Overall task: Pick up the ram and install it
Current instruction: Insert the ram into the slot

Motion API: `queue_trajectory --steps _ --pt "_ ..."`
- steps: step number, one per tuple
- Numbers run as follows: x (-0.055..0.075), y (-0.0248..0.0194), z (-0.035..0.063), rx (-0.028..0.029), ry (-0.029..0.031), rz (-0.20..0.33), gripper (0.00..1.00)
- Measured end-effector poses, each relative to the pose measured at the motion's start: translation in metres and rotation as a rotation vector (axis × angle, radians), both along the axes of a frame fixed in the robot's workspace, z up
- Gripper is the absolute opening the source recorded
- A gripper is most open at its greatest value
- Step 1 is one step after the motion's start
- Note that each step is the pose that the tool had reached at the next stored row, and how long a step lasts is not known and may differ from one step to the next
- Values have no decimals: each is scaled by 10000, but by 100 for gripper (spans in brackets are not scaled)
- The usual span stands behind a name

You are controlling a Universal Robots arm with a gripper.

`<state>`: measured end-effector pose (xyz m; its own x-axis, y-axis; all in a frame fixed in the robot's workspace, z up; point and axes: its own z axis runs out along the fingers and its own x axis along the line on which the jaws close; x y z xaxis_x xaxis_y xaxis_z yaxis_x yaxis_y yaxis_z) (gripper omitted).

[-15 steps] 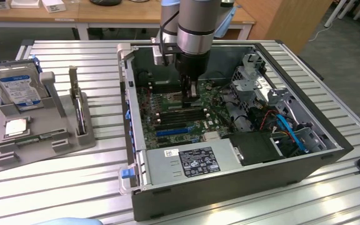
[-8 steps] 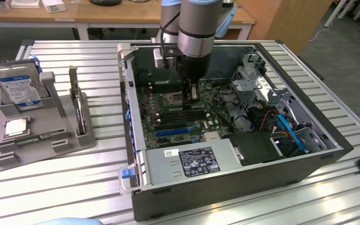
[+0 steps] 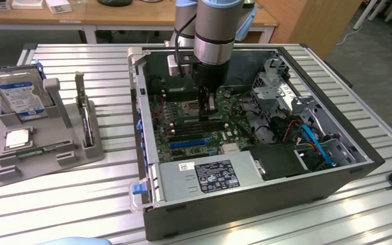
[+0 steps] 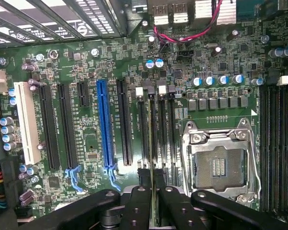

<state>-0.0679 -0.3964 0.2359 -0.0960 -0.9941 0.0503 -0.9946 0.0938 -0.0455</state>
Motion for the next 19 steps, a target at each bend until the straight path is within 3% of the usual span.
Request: queue_trajectory --steps 19 --pt "0 -5 -31 3 -31 188 13"
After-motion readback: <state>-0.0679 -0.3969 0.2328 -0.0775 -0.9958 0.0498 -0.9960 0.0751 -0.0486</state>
